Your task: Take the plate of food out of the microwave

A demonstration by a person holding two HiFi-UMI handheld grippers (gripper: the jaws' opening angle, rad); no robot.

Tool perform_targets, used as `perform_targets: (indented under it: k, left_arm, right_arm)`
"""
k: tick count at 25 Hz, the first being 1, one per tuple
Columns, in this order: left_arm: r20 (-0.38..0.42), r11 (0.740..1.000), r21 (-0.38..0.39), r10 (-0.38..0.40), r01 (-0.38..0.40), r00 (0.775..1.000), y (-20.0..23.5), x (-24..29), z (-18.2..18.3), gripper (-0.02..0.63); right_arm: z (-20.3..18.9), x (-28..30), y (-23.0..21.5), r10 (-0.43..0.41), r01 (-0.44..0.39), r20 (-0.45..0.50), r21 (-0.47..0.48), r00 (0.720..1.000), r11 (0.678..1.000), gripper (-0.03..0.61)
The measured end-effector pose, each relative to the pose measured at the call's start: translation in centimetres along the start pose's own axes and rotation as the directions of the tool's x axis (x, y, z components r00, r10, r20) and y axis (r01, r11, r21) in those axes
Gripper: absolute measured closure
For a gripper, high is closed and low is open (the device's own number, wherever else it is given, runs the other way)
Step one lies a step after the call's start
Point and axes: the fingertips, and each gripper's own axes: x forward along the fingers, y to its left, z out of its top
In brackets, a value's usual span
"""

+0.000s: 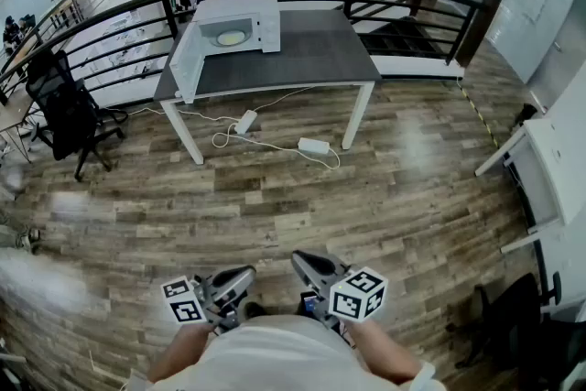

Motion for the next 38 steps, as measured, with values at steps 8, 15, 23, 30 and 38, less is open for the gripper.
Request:
perform_targets:
  k: [8, 15, 23, 30, 38]
  left_arm:
    - [0.01, 1.0, -0.004, 0.002, -0.002, 1.0, 0.2, -0.4, 0.3, 0.607]
    - [-0.022, 0.999, 0.048, 0.026, -0.025, 0.999, 0.9, 0.4, 0.5, 0.607]
    - [-0.113, 0.987, 0.135, 0.105, -0.09, 0.988, 2.6, 3.0, 0.3, 0.607]
    - [-0.204, 0.97, 0.202, 0.177, -0.136, 0.963, 3.8, 4.4, -0.7, 0.607]
    - [-0.254, 0.952, 0.234, 0.255, -0.196, 0.933, 5.6, 4.1, -1.9, 0.607]
  right_arm:
    - [0.0, 0.5, 0.7, 0.005, -0.005, -0.008, -0.035, 1.0, 0.999, 0.589]
    - [-0.1, 1.2, 1.6, 0.017, -0.019, -0.026, -0.086, 1.0, 0.996, 0.589]
    - [-0.5, 2.3, 4.0, 0.064, -0.076, -0.065, -0.202, 0.996, 0.976, 0.589]
    - [-1.4, 3.7, 6.2, 0.078, -0.117, -0.127, -0.33, 0.989, 0.937, 0.589]
    - [-2.4, 4.3, 7.3, 0.104, -0.163, -0.176, -0.369, 0.979, 0.915, 0.589]
